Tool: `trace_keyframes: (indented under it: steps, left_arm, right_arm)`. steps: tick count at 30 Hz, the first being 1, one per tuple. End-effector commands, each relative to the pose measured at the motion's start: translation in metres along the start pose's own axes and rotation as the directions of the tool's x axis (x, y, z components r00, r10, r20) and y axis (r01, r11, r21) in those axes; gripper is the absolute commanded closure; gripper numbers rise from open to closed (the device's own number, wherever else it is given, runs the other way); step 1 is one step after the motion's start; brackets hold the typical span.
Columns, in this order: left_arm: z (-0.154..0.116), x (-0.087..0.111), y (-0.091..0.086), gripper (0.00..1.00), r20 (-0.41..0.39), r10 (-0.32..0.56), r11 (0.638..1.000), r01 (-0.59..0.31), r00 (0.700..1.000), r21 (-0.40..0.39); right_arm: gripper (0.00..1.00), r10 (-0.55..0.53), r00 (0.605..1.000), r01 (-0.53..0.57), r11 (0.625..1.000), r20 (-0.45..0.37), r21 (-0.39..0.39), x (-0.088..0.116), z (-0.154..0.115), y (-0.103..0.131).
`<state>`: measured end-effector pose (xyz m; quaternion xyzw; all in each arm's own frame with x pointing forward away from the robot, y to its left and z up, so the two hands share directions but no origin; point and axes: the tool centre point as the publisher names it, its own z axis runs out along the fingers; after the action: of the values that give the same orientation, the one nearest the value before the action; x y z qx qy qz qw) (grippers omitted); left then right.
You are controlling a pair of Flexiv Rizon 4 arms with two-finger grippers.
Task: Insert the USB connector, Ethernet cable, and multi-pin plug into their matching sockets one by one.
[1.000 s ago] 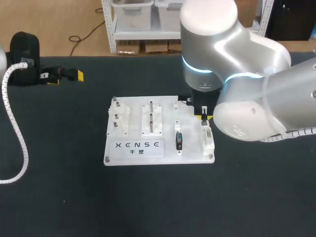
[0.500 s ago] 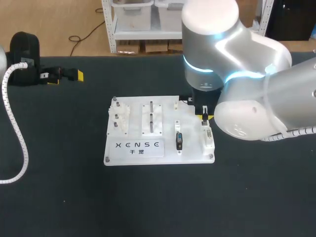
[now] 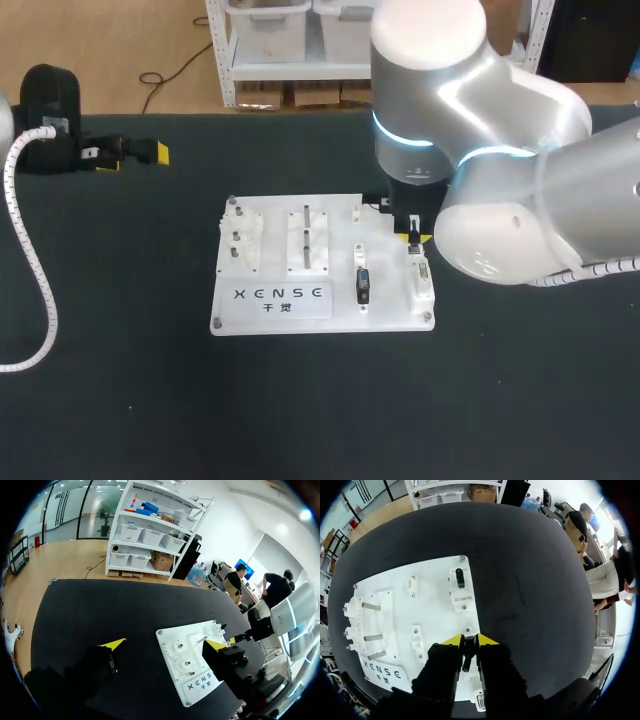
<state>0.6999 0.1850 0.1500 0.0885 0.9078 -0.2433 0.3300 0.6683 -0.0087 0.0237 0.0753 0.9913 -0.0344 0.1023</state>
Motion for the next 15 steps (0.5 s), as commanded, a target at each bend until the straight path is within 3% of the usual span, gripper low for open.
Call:
trace_keyframes:
  steps: [1,15]
  left_arm:
    - [0.0000,0.0000,0.0000,0.00,0.000,0.000,1.000,0.000,1.000,0.000]
    - [0.0000,0.0000,0.0000,0.00,0.000,0.000,1.000,0.000,1.000,0.000]
  right_arm:
    - [1.00,0.002,1.000,-0.002,1.000,0.006,-0.005,0.0031,0.0073,0.0008]
    - [1.00,-0.001,1.000,0.001,1.000,0.017,-0.003,-0.0036,0.0101,0.0016]
